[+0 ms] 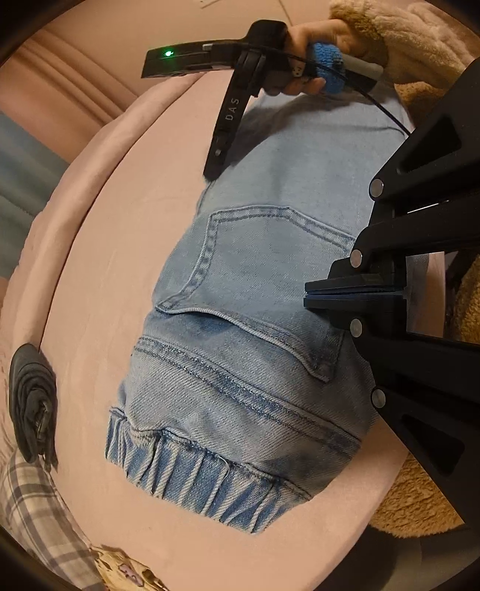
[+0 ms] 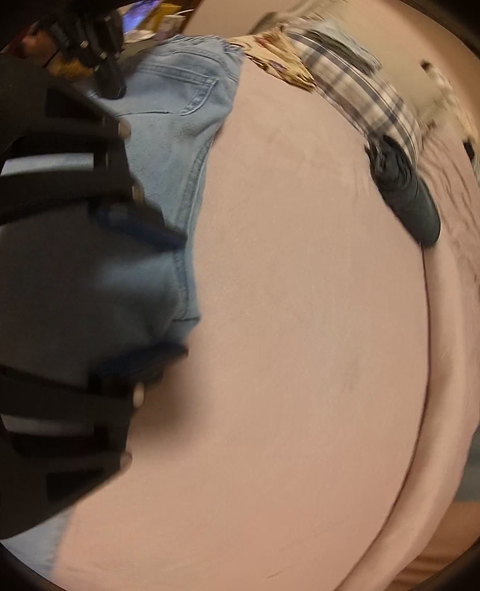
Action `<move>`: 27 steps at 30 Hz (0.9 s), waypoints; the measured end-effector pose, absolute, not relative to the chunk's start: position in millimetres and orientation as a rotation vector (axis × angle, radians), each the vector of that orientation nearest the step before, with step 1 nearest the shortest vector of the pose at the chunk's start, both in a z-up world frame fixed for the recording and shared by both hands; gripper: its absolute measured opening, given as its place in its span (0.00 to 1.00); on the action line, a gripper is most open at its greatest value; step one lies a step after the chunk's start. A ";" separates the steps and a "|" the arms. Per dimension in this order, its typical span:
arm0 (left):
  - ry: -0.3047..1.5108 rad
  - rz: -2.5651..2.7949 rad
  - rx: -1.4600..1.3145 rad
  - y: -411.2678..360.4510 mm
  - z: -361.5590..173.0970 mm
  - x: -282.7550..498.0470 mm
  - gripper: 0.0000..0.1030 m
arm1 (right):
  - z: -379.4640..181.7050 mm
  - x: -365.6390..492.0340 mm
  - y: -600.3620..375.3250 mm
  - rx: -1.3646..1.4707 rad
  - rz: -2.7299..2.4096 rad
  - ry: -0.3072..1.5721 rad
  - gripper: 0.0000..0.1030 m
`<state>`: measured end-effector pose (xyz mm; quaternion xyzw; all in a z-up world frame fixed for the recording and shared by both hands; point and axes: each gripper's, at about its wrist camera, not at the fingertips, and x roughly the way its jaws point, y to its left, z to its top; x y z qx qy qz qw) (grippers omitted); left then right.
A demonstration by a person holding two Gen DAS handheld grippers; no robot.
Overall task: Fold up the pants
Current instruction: 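Open both tools and smooth the folded jeans flat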
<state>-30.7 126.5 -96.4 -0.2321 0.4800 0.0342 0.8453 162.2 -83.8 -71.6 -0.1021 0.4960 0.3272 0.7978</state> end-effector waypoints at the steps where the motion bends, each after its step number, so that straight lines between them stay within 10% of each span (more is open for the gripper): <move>1: 1.012 0.073 -0.493 126.5 -95.8 -31.8 0.01 | -70.3 163.3 -87.6 -0.202 0.709 1.068 0.14; 16: 1.017 0.137 -0.396 110.6 -94.0 -51.8 0.02 | -79.1 167.5 -81.2 -0.126 0.576 1.004 0.10; 27: 0.919 -0.023 -0.353 75.6 -58.7 -41.6 0.02 | -36.1 136.1 -107.6 -0.156 0.491 0.918 0.28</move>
